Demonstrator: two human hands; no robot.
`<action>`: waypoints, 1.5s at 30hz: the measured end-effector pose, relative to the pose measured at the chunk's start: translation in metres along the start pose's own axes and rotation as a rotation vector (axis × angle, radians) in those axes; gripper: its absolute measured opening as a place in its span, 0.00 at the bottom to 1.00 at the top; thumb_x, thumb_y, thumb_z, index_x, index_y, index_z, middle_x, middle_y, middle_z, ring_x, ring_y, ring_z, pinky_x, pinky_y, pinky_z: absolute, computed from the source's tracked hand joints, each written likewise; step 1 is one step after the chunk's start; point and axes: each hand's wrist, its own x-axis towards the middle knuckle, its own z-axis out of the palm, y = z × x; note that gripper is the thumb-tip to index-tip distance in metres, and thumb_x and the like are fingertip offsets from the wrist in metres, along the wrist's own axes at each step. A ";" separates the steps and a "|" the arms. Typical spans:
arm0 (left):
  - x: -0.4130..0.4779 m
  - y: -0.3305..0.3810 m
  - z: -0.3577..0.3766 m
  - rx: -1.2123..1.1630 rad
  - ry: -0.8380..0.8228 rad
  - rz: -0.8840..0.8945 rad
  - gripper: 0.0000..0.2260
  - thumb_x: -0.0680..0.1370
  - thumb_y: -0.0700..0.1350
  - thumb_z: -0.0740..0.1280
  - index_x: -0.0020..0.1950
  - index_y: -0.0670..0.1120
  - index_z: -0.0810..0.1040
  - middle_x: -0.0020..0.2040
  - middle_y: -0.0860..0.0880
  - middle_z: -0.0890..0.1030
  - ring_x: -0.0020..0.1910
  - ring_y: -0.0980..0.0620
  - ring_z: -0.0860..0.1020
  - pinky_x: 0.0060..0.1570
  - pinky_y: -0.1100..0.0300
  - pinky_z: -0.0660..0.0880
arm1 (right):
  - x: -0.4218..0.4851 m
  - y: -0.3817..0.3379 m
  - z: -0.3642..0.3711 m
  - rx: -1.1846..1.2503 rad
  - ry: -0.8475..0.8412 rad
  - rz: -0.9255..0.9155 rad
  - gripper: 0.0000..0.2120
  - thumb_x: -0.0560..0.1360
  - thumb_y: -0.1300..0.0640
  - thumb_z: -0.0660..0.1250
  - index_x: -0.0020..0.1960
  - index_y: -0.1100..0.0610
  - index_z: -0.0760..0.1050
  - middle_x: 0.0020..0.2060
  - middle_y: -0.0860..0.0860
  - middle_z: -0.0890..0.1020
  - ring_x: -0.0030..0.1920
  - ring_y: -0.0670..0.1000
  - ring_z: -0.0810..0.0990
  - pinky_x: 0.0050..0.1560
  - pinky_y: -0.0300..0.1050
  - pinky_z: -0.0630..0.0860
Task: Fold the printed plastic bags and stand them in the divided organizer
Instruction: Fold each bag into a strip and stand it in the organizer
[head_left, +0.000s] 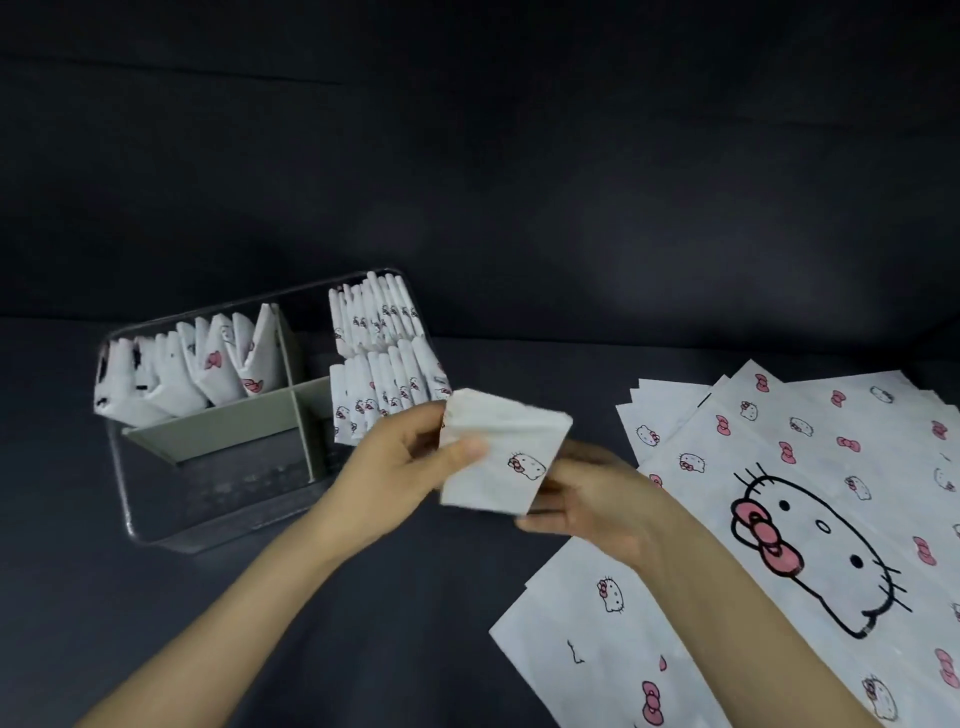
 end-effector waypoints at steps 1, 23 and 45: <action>-0.002 0.000 -0.003 -0.011 0.020 -0.033 0.10 0.71 0.46 0.67 0.50 0.47 0.80 0.46 0.55 0.85 0.46 0.58 0.82 0.44 0.66 0.77 | -0.003 -0.003 0.003 -0.095 0.061 -0.108 0.11 0.80 0.55 0.61 0.56 0.59 0.79 0.49 0.56 0.84 0.45 0.52 0.84 0.47 0.45 0.81; 0.001 -0.013 -0.157 1.138 0.650 0.314 0.14 0.78 0.52 0.60 0.48 0.48 0.84 0.48 0.46 0.80 0.46 0.44 0.77 0.51 0.49 0.70 | 0.021 -0.099 0.138 -0.615 0.401 -0.676 0.04 0.70 0.59 0.75 0.39 0.54 0.80 0.30 0.48 0.84 0.34 0.42 0.82 0.34 0.31 0.75; 0.001 -0.037 -0.208 1.050 0.520 0.029 0.28 0.70 0.66 0.50 0.60 0.59 0.80 0.69 0.47 0.72 0.74 0.44 0.62 0.70 0.35 0.42 | 0.110 -0.112 0.245 -1.237 0.405 -0.859 0.07 0.69 0.67 0.64 0.40 0.70 0.79 0.37 0.64 0.81 0.35 0.60 0.77 0.35 0.47 0.74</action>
